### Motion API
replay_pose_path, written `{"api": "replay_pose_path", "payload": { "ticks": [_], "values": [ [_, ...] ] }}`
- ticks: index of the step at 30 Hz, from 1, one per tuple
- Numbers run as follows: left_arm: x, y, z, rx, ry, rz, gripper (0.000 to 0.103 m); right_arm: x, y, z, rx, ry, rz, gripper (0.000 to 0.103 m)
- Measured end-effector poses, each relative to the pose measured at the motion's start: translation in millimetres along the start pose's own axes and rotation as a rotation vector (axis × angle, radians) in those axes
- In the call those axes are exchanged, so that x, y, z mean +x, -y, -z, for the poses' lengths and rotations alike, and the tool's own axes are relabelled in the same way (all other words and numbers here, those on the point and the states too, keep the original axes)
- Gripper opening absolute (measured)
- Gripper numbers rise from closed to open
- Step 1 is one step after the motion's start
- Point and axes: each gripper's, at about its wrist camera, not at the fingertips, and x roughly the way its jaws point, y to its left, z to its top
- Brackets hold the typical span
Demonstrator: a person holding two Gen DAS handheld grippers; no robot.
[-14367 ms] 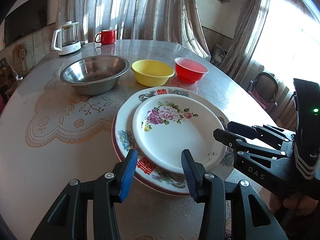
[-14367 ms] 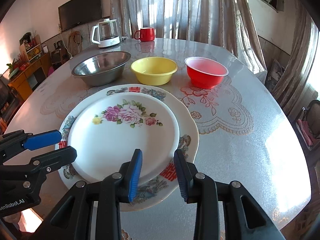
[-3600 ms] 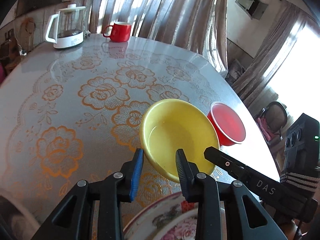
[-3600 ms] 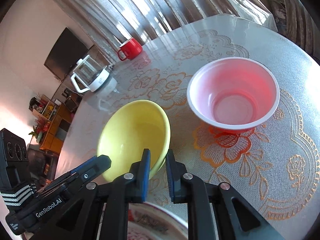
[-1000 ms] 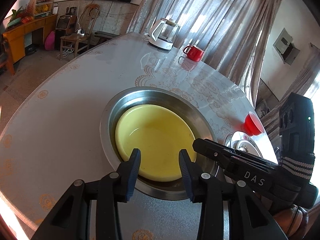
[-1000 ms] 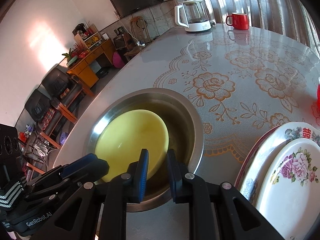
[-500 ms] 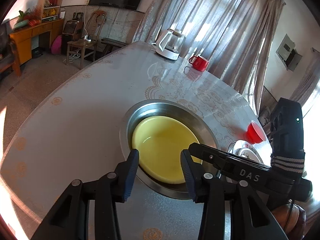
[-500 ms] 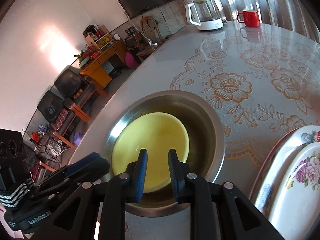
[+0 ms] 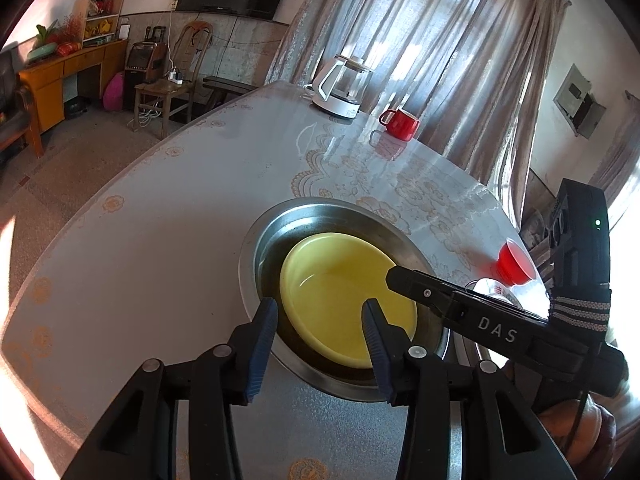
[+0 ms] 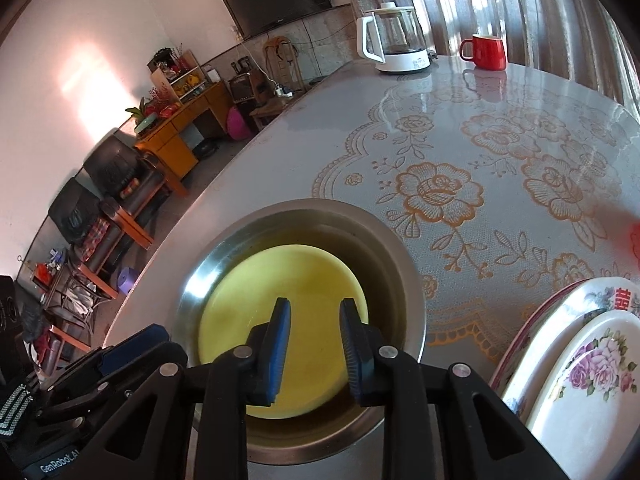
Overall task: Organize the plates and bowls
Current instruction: 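Open the left tool and release the yellow bowl inside the basin, then move the left tool to the red plastic bowl and grasp its rim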
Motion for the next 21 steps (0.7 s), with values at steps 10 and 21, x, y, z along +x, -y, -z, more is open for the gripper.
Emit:
{"api": "replay_pose_path", "payload": {
  "ticks": [10, 21],
  "values": [
    [-4, 17, 3, 0.093, 0.024, -0.059, 0.045, -22, 15, 1, 0.058, 0.051, -0.019, 0.027],
    [-7, 46, 8, 0.227, 0.048, -0.097, 0.047, -47, 50, 3, 0.14, 0.107, 0.019, 0.028]
  ]
}}
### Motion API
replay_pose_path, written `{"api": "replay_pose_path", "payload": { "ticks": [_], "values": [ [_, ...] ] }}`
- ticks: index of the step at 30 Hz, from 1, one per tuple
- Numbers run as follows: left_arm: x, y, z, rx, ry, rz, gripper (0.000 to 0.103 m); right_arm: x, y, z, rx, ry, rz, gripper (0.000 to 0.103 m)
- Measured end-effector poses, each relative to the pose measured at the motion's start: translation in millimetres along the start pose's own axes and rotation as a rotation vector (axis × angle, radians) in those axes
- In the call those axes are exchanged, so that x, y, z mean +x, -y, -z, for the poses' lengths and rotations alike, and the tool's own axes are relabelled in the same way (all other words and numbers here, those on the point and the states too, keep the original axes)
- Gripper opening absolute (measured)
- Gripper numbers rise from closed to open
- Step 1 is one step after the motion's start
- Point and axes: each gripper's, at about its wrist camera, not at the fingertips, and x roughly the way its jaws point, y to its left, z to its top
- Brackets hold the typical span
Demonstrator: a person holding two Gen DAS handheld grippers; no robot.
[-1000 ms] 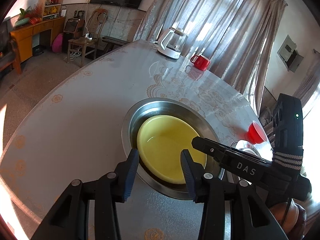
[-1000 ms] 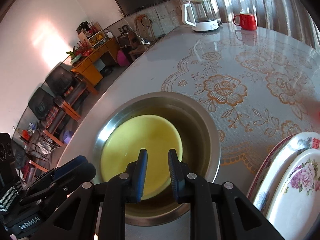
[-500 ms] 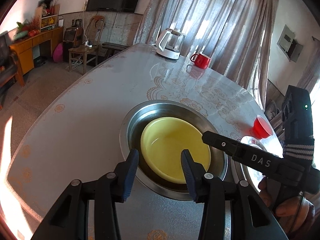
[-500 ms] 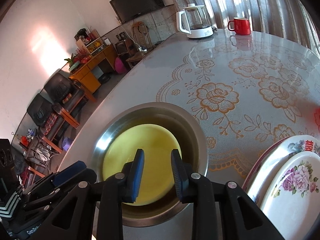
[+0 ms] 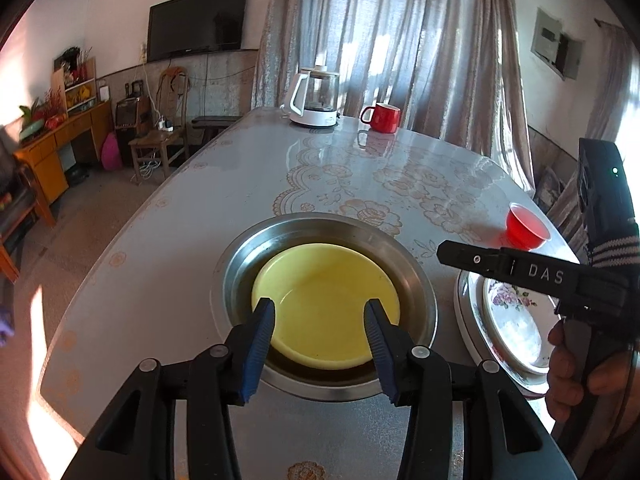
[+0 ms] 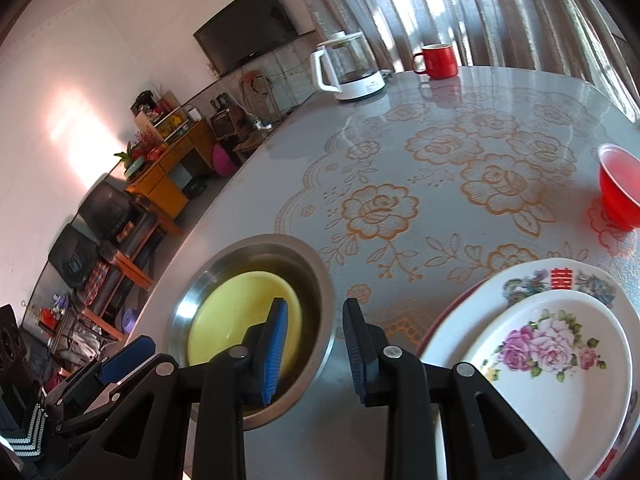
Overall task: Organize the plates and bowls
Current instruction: 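Move the left tool to the red plastic bowl and grasp its rim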
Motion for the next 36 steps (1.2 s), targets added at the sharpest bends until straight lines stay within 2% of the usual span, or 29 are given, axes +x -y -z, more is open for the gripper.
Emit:
{"api": "replay_pose_path", "payload": {
  "ticks": [15, 23, 36],
  "values": [
    [9, 47, -10, 0.132, -0.022, 0.034, 0.047, -35, 69, -2, 0.146, 0.075, 0.075, 0.028],
    [24, 83, -18, 0.21, -0.051, 0.071, 0.047, -59, 120, 1, 0.252, 0.121, 0.137, 0.028],
    [61, 154, -53, 0.259, -0.122, 0.238, 0.047, -103, 225, 5, 0.48, 0.226, 0.278, 0.028]
  ]
}}
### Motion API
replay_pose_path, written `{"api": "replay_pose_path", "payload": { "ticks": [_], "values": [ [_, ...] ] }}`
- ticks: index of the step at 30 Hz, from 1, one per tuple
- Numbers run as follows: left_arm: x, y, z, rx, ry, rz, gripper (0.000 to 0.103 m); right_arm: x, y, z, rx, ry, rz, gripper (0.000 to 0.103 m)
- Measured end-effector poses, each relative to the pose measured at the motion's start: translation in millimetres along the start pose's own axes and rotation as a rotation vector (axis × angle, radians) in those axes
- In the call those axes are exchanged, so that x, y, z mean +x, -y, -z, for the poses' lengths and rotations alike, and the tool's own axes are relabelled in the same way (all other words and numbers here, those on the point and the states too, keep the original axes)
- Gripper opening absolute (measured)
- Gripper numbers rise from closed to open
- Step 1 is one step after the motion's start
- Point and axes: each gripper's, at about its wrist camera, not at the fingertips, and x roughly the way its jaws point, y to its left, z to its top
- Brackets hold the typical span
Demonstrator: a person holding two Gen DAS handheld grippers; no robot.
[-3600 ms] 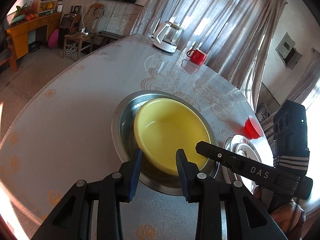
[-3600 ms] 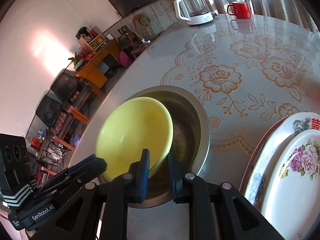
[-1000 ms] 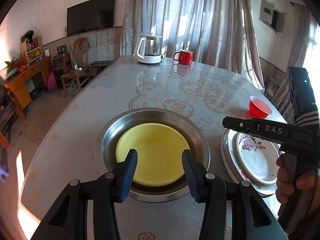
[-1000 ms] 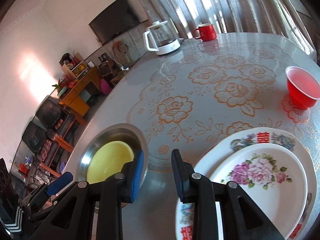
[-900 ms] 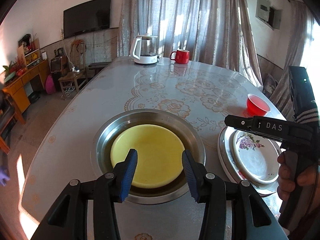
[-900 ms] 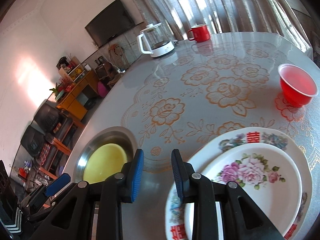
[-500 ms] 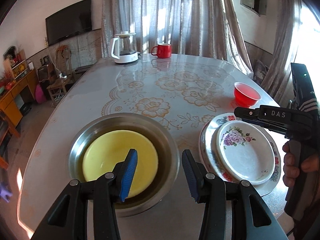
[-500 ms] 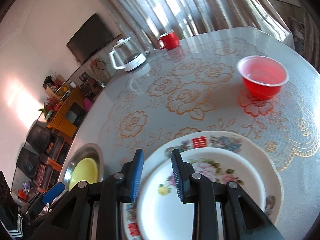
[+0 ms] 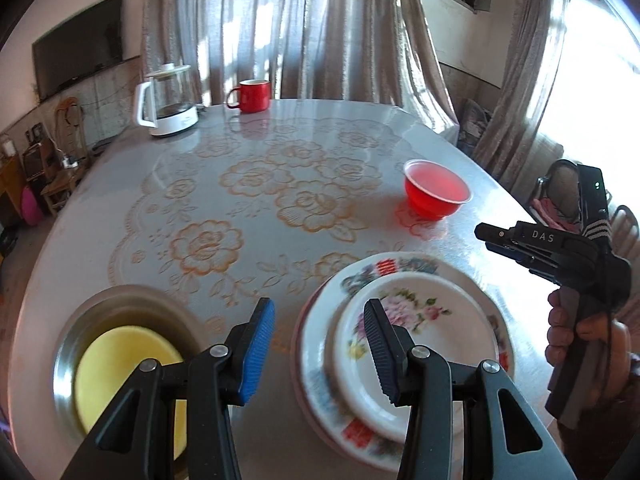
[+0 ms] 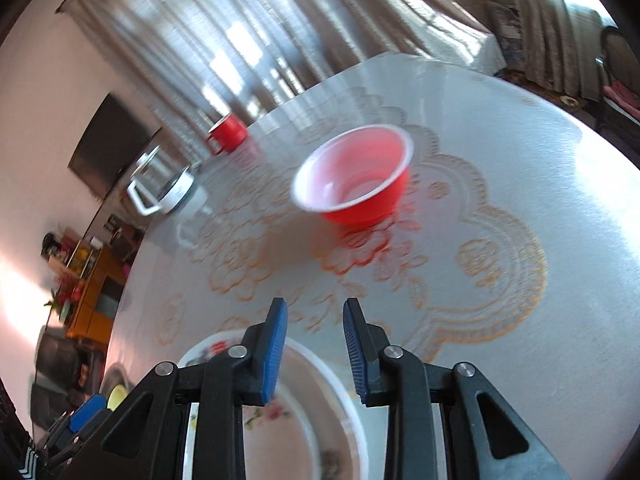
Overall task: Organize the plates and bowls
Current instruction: 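Move the left tool to the red plastic bowl and grasp its rim, then lift the red bowl with the left tool and lower it onto the yellow bowl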
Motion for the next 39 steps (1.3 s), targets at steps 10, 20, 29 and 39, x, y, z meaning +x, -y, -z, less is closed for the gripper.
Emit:
{"api": "replay_pose_path", "payload": {
  "ticks": [10, 20, 29, 39],
  "values": [
    [52, 37, -49, -0.01, -0.041, 0.096, 0.047, 16, 36, -42, 0.057, 0.04, 0.041, 0.028],
    [111, 69, -93, -0.046, -0.09, 0.196, 0.047, 42, 47, -83, 0.075, 0.053, 0.058, 0.028],
    [174, 94, -125, -0.048, -0.129, 0.213, 0.046, 65, 46, -88, 0.04, 0.024, 0.073, 0.013],
    [186, 90, -119, -0.063, -0.147, 0.299, 0.042, 69, 42, -83, 0.012, -0.004, 0.053, 0.012]
  ]
}}
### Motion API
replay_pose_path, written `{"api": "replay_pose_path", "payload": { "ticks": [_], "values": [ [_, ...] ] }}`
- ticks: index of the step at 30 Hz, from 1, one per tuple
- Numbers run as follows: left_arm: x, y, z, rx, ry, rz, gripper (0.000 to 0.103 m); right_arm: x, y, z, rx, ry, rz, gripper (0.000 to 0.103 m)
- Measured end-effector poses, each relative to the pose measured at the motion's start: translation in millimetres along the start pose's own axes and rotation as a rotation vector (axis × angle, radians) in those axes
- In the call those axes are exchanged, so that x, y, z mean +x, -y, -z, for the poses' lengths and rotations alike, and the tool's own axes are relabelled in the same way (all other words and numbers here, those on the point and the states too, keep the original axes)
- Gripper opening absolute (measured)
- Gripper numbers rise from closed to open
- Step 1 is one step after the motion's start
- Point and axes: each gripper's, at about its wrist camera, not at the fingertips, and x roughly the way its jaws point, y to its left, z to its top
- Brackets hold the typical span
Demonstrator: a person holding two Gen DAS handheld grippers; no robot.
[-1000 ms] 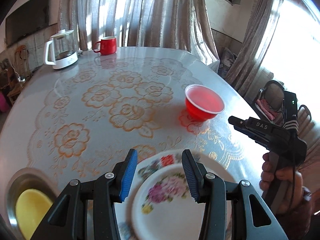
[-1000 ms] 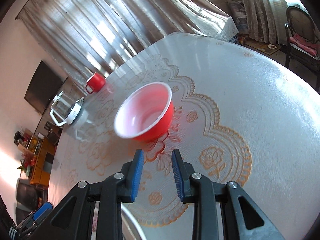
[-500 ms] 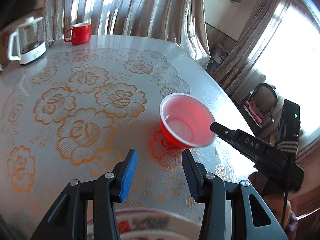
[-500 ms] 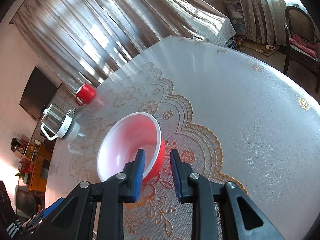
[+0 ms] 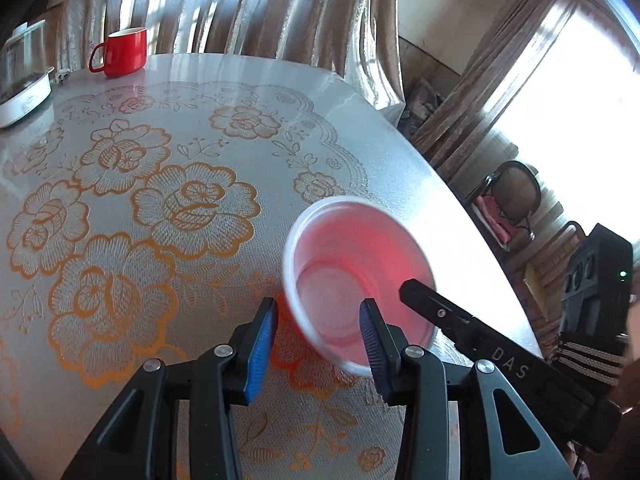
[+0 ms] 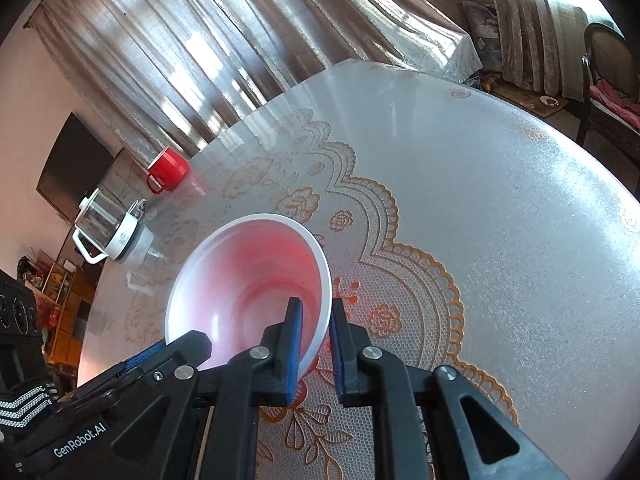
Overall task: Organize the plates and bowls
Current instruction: 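Lift the red bowl with the left tool and lower it onto the yellow bowl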
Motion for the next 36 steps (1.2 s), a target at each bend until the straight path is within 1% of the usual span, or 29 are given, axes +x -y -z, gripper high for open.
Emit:
{"api": "replay_pose_path", "payload": {
  "ticks": [2, 9, 13, 16, 23, 29, 36],
  "values": [
    [-11, -2, 5, -0.005, 0.021, 0.006, 0.041, -2, -6, 4, -0.013, -0.01, -0.012, 0.012],
    [-45, -15, 17, -0.04, 0.063, -0.027, 0.041, -12, -29, 19, -0.048, -0.034, -0.064, 0.012],
    [-76, -23, 28, -0.062, 0.104, -0.041, 0.042, -21, -47, 26, -0.079, -0.036, -0.104, 0.012],
    [-102, -28, 38, -0.064, 0.135, -0.069, 0.042, -29, -65, 34, -0.109, -0.04, -0.136, 0.012],
    [-161, -43, 71, -0.056, 0.202, -0.151, 0.042, -43, -115, 60, -0.184, -0.065, -0.221, 0.012],
    [-204, -68, 105, -0.095, 0.24, -0.181, 0.042, -49, -157, 91, -0.258, -0.103, -0.276, 0.012],
    [-249, -107, 145, -0.177, 0.274, -0.213, 0.042, -53, -205, 130, -0.348, -0.165, -0.341, 0.012]
  ]
}}
